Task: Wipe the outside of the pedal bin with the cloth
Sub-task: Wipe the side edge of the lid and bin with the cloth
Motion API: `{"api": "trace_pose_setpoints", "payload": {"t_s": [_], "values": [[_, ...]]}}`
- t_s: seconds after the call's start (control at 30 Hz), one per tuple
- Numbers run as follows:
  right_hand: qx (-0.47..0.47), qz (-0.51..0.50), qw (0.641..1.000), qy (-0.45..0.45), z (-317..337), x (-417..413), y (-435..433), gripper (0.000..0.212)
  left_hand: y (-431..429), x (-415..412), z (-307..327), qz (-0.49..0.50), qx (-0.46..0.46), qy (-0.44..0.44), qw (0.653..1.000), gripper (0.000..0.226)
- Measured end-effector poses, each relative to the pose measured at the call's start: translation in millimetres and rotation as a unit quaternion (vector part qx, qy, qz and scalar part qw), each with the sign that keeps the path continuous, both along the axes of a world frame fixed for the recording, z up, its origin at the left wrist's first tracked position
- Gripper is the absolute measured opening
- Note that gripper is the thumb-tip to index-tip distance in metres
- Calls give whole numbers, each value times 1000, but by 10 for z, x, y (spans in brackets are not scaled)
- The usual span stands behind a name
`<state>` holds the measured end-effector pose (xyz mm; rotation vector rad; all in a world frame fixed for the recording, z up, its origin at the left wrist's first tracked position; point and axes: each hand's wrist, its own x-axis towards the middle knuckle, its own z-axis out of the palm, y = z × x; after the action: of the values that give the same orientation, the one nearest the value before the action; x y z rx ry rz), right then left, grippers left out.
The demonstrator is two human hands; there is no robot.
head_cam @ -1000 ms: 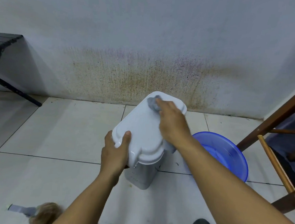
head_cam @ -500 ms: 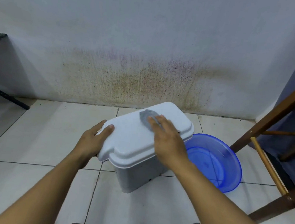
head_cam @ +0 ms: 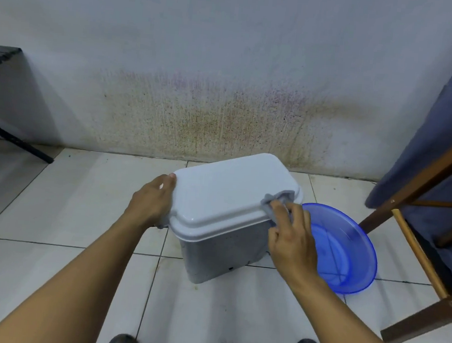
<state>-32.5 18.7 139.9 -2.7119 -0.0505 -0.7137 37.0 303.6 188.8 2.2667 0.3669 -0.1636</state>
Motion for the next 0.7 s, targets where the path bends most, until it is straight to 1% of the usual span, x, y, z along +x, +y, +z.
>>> {"api": "trace_pose_setpoints", "payload": {"t_s": [0.13, 0.3, 0.4, 0.47, 0.5, 0.63, 0.7], "values": [[-34, 74, 995, -53, -78, -146, 422, 52, 20, 23, 18, -6, -2, 12, 1000, 52], [-58, 137, 986, -79, -6, -264, 993, 37, 49, 76, -64, -9, 15, 2, 1000, 54], [-101, 167, 980, -45, 93, -318, 1288, 41, 75, 119, -117, -8, 11, -1, 1000, 58], [-136, 152, 979, -7, 172, -344, 1476, 45, 89, 137, -128, -12, 2, 9, 1000, 62], [-143, 137, 980, 12, 221, -340, 1566, 44, 94, 146, -128, -16, -4, 15, 1000, 64], [-130, 92, 985, 72, 428, -293, 1810, 25, 141, 148, -97, -31, -30, 35, 998, 69], [-150, 94, 980, 89, 481, -295, 1805, 26, 153, 141, -79, -30, -40, 41, 998, 71]]}}
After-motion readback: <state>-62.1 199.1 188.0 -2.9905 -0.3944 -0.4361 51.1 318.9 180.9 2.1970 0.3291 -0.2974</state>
